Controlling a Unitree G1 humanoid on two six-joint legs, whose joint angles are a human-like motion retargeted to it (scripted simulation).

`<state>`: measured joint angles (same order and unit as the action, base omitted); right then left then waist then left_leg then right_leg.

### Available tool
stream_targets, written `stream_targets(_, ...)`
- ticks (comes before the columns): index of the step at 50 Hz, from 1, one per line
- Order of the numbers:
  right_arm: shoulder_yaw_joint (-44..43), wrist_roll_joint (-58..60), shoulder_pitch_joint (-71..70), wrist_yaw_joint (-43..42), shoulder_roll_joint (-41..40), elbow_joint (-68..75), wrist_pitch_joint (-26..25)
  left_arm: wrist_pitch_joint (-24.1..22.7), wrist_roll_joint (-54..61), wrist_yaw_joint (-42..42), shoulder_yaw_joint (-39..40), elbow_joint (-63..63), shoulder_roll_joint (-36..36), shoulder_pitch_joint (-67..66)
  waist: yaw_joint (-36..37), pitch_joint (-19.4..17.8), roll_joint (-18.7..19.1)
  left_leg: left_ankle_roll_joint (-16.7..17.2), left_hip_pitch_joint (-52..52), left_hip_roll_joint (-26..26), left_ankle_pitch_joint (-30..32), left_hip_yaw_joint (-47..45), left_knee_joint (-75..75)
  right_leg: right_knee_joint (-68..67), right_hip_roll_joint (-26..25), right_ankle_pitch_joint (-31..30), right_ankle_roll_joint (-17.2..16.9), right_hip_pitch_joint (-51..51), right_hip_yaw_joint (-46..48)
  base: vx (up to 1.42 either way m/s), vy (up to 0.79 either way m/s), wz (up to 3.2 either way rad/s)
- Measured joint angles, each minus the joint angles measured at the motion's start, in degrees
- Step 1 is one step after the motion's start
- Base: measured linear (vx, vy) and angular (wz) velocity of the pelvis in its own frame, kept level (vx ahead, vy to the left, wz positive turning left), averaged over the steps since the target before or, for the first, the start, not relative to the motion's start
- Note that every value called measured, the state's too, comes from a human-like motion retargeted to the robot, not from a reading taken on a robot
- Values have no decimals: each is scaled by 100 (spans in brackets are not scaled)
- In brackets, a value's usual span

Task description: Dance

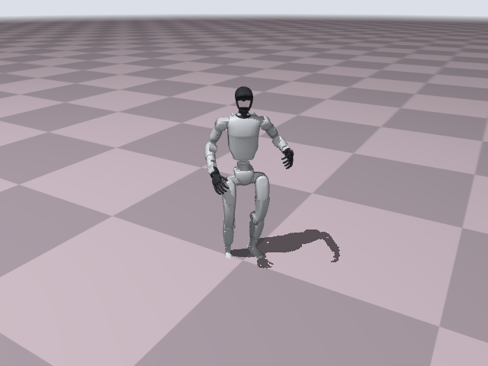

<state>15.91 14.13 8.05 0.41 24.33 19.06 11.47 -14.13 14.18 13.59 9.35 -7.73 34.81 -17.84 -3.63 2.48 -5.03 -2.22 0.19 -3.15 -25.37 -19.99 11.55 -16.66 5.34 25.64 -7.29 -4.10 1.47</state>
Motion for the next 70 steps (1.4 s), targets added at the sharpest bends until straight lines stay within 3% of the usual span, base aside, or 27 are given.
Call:
stream_targets(4,500,-142,-429,538,-361,2052,-167,196,588,611,-859,-108,-300,462,35,-76,-77,-31,229,-122,150,-97,-363,-280,98,81,-35,-94,61,-5,3,-33)
stream_targets(8,582,-343,-631,701,-529,3148,-130,353,1199,1125,-1514,-160,-604,742,44,-158,-136,-36,399,-191,304,-224,-675,-422,153,69,-63,-163,108,-6,0,-42)
stream_targets(20,314,-899,-688,652,-454,3632,48,746,2403,1906,-2450,18,-926,700,247,-287,-240,-115,409,72,233,-569,-432,515,-106,-494,-204,189,-108,-5,-6,-50)
stream_targets(32,133,-1181,-787,669,-515,3736,17,946,2391,2270,-2526,129,-668,536,550,-418,-104,-254,-219,871,-375,-627,1510,1887,-531,-1275,-272,833,-384,-1,-11,-44)
stream_targets(53,-26,-1313,-625,803,-312,3881,-152,1005,2085,2052,-2464,386,-792,855,699,-453,327,-289,-842,1923,-353,-457,3362,1946,-1221,-1505,-321,822,-695,-1,-8,-35)
stream_targets(58,39,-1328,-626,889,-296,4004,-160,1069,2170,2180,-2540,524,-798,854,802,-560,449,-164,-1226,2076,-384,80,3927,1951,-1483,-1613,-296,861,-922,-3,-8,-61)
stream_targets(64,99,-1348,-610,1071,-335,4107,-167,1125,2314,2361,-2593,634,-785,814,972,-608,646,40,-1732,1881,-1070,1293,4153,1951,-1861,-1757,-274,895,-1290,-2,-5,-72)
stream_targets(70,89,-1443,-558,1194,-356,4107,-185,1137,2489,2385,-2606,749,-839,808,987,-536,694,111,-1714,1833,-1295,1651,3932,1951,-1985,-1799,-292,888,-1408,1,-2,-27)
